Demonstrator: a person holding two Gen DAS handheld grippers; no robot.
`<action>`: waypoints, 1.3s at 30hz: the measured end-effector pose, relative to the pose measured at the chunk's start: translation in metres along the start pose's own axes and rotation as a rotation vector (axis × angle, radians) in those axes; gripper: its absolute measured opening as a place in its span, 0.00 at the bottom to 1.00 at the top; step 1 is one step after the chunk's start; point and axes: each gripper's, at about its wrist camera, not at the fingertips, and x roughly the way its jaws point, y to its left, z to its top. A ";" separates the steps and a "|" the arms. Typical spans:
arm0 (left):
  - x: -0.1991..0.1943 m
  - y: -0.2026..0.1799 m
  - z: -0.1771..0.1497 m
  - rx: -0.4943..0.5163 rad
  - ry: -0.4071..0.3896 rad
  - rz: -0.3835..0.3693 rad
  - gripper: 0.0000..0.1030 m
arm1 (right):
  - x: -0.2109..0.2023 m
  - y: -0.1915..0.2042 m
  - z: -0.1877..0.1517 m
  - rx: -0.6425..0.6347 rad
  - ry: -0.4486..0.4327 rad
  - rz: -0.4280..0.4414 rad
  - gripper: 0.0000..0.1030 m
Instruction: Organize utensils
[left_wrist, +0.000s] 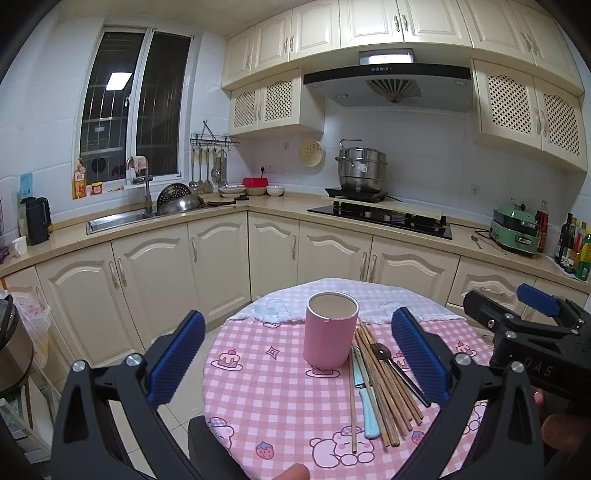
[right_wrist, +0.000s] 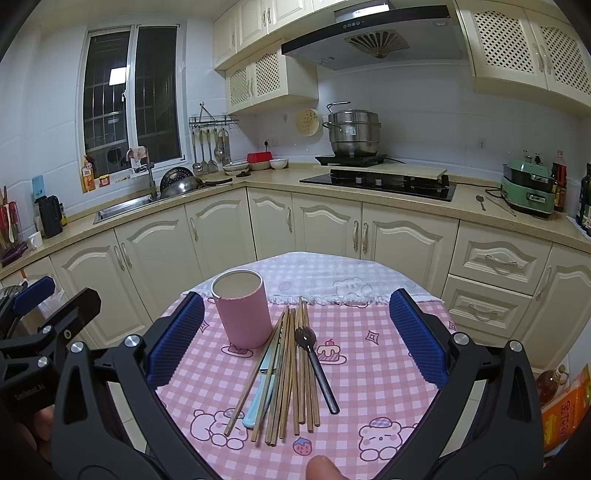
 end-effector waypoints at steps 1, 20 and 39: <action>0.001 0.000 -0.001 -0.001 0.001 -0.003 0.96 | 0.000 0.000 0.000 0.000 0.001 0.001 0.95; 0.007 -0.002 -0.003 0.000 0.005 -0.014 0.96 | 0.004 0.002 0.000 -0.011 0.009 0.002 0.95; 0.063 -0.009 -0.012 0.041 0.157 -0.006 0.96 | 0.041 -0.026 0.003 -0.019 0.095 -0.030 0.95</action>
